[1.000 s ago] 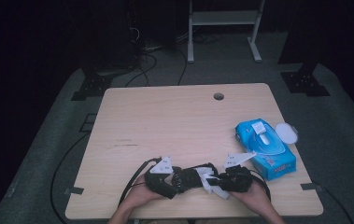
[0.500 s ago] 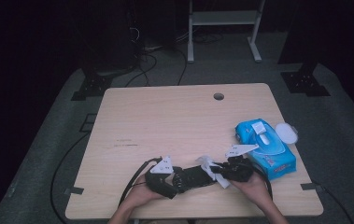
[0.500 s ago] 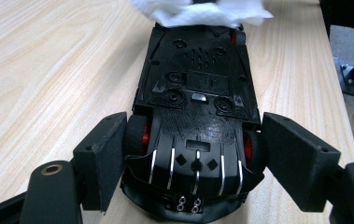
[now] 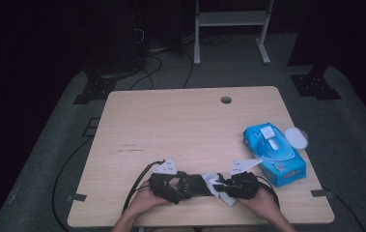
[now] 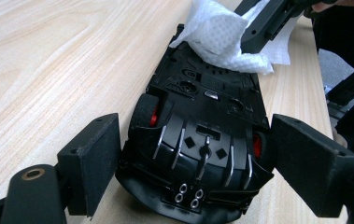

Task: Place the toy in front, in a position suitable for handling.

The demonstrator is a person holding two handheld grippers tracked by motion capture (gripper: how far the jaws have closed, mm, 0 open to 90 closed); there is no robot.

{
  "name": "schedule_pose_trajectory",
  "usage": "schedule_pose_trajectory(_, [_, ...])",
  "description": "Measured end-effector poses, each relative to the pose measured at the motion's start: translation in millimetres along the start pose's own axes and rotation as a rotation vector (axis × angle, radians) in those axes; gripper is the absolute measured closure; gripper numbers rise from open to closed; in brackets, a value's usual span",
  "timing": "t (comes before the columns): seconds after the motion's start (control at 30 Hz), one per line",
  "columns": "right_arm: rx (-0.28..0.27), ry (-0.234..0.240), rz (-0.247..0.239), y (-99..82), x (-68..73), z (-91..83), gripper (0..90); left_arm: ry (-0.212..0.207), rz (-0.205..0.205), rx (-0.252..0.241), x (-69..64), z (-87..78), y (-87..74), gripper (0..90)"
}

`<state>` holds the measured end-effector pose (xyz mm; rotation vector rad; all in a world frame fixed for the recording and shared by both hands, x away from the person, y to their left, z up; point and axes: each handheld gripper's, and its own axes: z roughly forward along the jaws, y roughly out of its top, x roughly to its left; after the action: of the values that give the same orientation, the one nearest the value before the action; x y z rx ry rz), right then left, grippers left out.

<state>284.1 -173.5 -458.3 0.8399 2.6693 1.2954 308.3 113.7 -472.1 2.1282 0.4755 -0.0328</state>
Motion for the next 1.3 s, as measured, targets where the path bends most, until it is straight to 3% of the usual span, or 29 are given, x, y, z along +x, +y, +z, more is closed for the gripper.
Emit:
schedule_pose_trajectory(0.2, [-0.01,-0.023,-0.013,-1.7,2.6,0.1,81.2,-0.062,-0.099,0.009,5.5,-5.0,0.6,17.5])
schedule_pose_trajectory(0.33, [-0.015,-0.036,-0.023,-2.1,5.3,0.8,81.3,-0.068,-0.114,0.012,5.8,-6.6,0.2,17.4])
schedule_pose_trajectory(0.57, [-0.035,-0.058,-0.026,-6.2,12.3,0.5,81.5,-0.054,-0.176,0.037,8.5,-11.4,-4.4,15.2])
schedule_pose_trajectory(0.9, [-0.045,-0.086,-0.047,-9.0,19.1,0.4,81.6,-0.104,-0.326,0.026,19.2,-14.3,-8.4,20.7])
schedule_pose_trajectory(1.13, [-0.052,-0.098,-0.069,-10.2,22.0,0.6,81.7,-0.113,-0.369,0.033,19.9,-7.4,-7.8,20.4])
schedule_pose_trajectory(1.3, [-0.056,-0.105,-0.078,-11.0,23.7,0.6,81.8,-0.095,-0.385,0.031,19.3,-4.2,-6.7,21.2])
